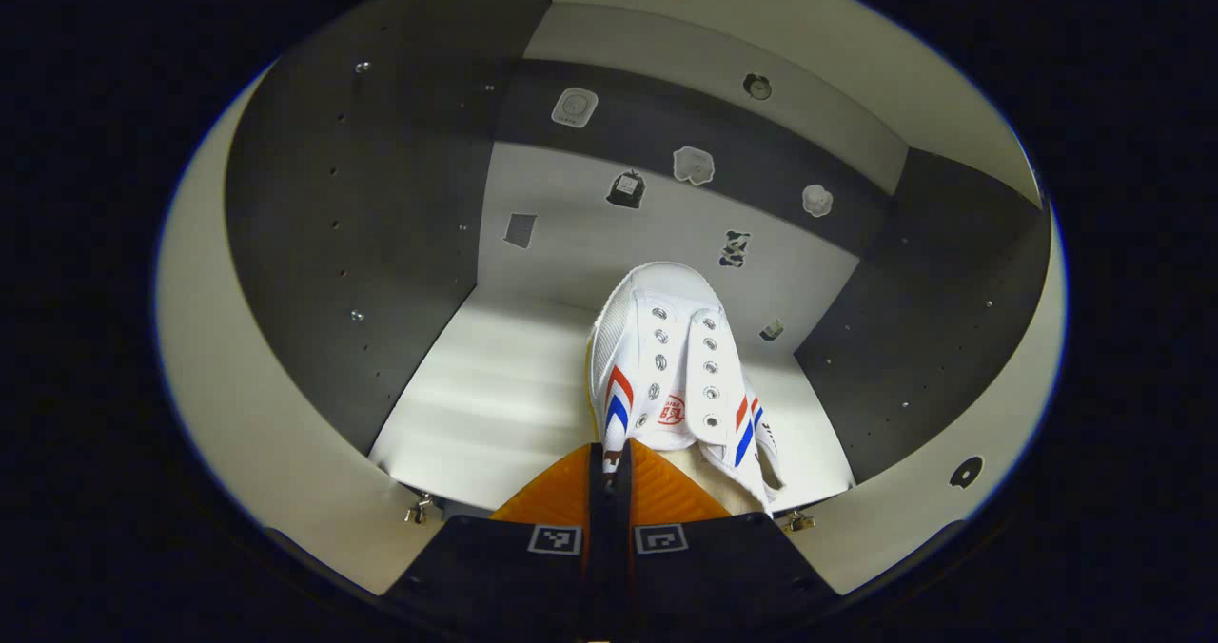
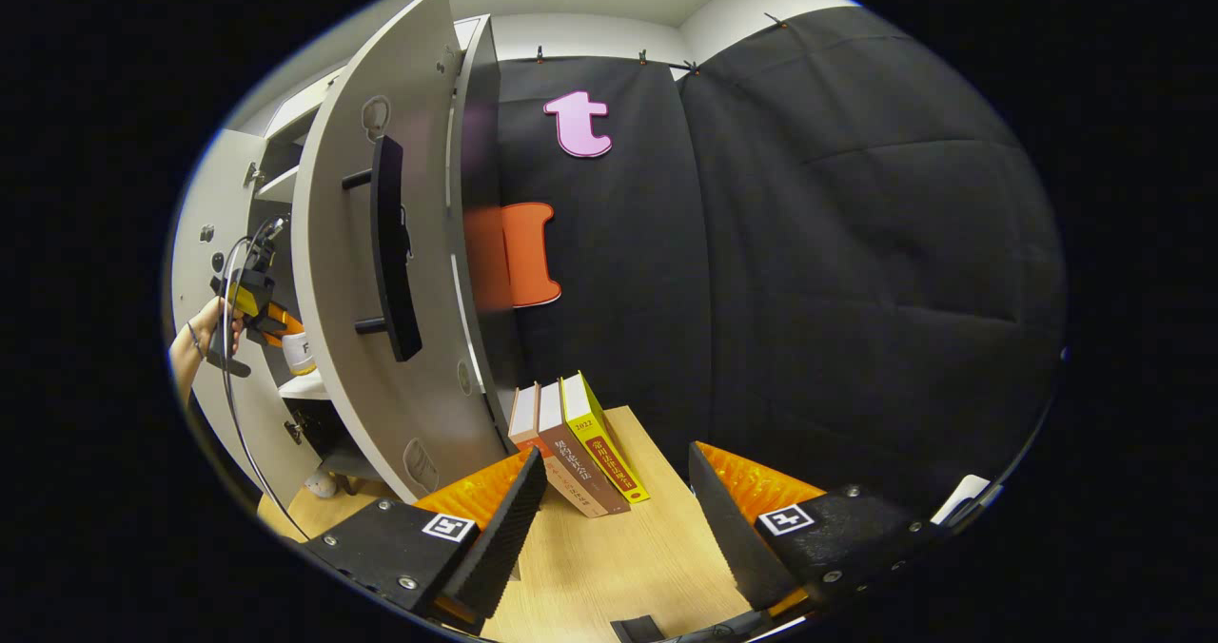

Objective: Grab one shoe with the right hand and put it into the shoe cabinet, grab the other shoe with the left hand and put it into the shoe cabinet; then close the right door with the right hand and the left door with the left hand.

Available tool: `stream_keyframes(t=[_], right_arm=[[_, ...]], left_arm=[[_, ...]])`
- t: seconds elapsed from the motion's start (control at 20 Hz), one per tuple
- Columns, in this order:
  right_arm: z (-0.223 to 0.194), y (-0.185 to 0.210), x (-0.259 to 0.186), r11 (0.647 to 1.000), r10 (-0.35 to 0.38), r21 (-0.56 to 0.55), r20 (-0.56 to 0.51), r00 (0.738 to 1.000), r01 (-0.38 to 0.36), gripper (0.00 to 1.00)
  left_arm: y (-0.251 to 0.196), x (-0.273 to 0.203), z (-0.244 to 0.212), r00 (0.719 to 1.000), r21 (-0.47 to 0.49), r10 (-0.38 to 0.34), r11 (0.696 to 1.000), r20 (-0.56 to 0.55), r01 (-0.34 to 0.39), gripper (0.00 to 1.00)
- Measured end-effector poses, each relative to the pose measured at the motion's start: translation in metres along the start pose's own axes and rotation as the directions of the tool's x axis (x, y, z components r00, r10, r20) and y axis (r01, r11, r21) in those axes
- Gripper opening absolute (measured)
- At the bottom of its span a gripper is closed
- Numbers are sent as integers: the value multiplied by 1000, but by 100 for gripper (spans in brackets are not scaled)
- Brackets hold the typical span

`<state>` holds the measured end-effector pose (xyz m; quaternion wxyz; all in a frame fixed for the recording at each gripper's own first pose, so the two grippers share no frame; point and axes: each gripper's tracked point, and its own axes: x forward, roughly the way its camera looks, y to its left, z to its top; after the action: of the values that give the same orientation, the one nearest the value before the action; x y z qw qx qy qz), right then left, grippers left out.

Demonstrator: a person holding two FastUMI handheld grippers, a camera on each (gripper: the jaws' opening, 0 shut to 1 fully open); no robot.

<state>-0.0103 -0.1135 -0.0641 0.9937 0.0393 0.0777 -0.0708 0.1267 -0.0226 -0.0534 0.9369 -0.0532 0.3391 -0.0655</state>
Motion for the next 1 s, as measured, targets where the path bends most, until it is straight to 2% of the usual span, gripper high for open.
stream_keyframes(t=[0.3,0.45,0.7,0.8,0.85,0.9,1.0], right_arm=[[-2,-3,-3,1000,-27,5,-7,1000,27,93],[-2,-3,-4,999,-36,-4,-6,999,36,93],[-5,4,-6,1000,-24,-3,-14,1000,24,93],[-5,6,-6,1000,-18,-9,-12,1000,18,93],[-6,6,-6,1000,-17,-10,-14,1000,16,93],[-6,8,-7,1000,-13,-10,-16,1000,13,93],[-6,5,-5,1000,-10,-6,-21,1000,10,93]], left_arm=[[20,53,-17,995,-28,41,999,-95,-44,6],[30,60,-26,989,-32,59,997,-134,-64,7],[32,60,-27,989,-31,61,997,-136,-66,8],[24,56,-25,992,-24,34,999,-121,-37,14],[19,54,-14,997,-22,20,1000,-72,-22,34],[18,51,-2,999,-10,15,1000,-29,-15,41],[13,32,12,999,41,23,999,27,-24,38]])
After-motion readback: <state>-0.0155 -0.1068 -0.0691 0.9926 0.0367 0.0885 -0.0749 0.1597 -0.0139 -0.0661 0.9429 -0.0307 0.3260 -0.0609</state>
